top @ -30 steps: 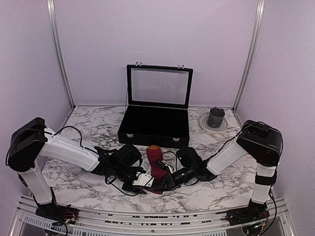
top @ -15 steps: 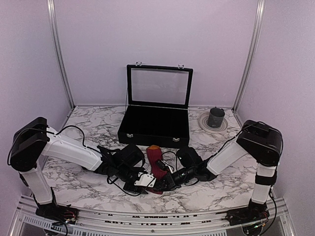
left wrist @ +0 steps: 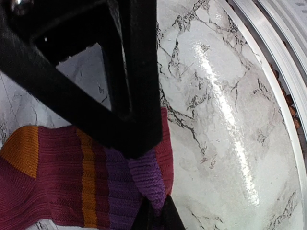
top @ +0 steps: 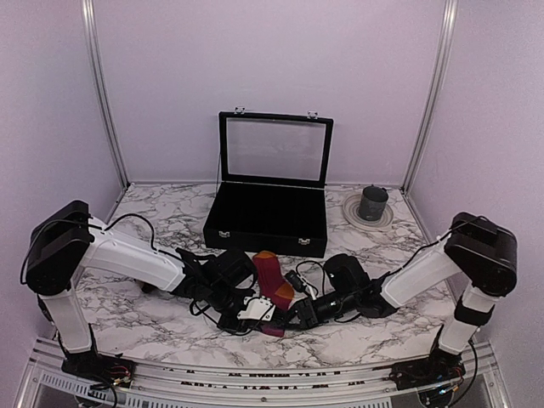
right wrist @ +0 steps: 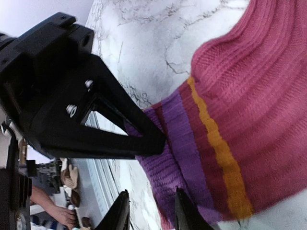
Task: Roll the socks
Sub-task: Roll the sock at the center of the board.
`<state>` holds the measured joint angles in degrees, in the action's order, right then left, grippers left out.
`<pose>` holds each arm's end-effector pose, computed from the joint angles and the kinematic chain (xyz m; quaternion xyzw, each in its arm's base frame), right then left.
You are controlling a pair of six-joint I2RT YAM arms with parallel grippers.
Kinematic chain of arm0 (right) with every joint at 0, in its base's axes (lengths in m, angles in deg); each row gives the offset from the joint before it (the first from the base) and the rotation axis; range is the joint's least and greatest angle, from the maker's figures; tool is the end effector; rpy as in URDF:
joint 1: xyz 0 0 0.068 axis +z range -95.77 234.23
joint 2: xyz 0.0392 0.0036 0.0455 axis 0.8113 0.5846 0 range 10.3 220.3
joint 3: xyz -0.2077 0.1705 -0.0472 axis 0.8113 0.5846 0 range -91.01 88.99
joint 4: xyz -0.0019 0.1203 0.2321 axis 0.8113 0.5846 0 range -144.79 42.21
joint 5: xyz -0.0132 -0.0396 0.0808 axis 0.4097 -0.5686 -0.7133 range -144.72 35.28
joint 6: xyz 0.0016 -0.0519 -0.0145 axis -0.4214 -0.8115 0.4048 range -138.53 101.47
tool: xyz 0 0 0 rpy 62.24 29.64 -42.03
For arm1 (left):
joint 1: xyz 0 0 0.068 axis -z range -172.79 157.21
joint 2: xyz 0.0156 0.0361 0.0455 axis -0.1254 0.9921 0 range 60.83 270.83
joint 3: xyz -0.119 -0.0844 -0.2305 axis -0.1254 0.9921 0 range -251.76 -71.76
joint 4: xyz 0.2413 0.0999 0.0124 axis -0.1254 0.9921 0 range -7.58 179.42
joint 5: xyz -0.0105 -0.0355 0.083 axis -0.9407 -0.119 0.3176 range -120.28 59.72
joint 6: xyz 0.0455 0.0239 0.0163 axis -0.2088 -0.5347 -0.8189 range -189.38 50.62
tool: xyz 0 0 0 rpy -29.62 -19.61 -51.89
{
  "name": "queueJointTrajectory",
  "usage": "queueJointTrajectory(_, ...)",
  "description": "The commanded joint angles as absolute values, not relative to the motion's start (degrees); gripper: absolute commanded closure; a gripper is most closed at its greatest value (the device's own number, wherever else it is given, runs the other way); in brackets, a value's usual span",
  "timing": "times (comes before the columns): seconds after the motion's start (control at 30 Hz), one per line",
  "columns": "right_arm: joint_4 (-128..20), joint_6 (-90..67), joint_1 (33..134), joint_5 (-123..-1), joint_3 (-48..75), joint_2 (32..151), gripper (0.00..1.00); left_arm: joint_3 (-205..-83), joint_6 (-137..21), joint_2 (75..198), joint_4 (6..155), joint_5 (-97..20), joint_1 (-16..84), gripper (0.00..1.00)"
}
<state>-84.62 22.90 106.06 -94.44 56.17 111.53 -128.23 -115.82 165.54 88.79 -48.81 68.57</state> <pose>0.1654 0.2472 0.1035 -0.2236 0.8306 0.5068 0.0576 0.1613 -0.3190 0.1381 0.7886 0.5144 -0.1910 0.2774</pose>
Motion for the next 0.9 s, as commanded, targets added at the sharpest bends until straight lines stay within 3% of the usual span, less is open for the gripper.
queueJointTrajectory(0.0, -83.8, 16.6, 105.5, -81.9, 62.5, 101.5, 0.55, -129.3, -110.9, 167.0, 101.2, -54.5, 67.4, 0.99)
queueJointTrajectory(0.17, -85.1, 7.9, 105.6, -73.8, 68.6, 88.4, 0.45, -132.9, -107.3, 168.6, 106.2, -61.5, 65.3, 0.99)
queueJointTrajectory(0.23, -85.1, 4.1, 106.2, -71.4, 70.2, 83.5, 0.28, -134.5, -106.3, 169.5, 108.2, -64.1, 64.2, 0.98)
queueJointTrajectory(0.27, -84.9, 1.8, 106.8, -69.9, 70.8, 81.4, 0.05, -135.3, -105.8, 170.1, 109.0, -65.1, 63.7, 0.98)
queueJointTrajectory(0.3, -84.1, -0.5, 107.7, -67.5, 71.1, 79.3, 0.01, -136.2, -105.4, 170.8, 110.0, -66.2, 63.1, 0.98)
queueJointTrajectory(0.43, -81.5, -6.9, 110.8, -56.7, 71.3, 72.1, 0.00, -140.4, -104.0, 173.4, 114.0, -70.8, 61.3, 0.98)
queueJointTrajectory(0.57, -74.8, 2.3, 110.5, -39.2, 69.9, 67.6, 0.00, -144.3, -102.9, 176.6, 118.0, -74.0, 59.8, 0.98)
queueJointTrajectory(0.7, -84.8, -7.8, 109.5, -53.6, 74.2, 68.2, 0.05, -146.8, -102.0, 178.6, 120.6, -76.0, 58.9, 0.98)
queueJointTrajectory(0.87, -84.6, -21.8, 118.4, -54.3, 72.6, 77.6, 0.16, -150.2, -101.3, 182.1, 124.8, -78.4, 58.0, 0.97)
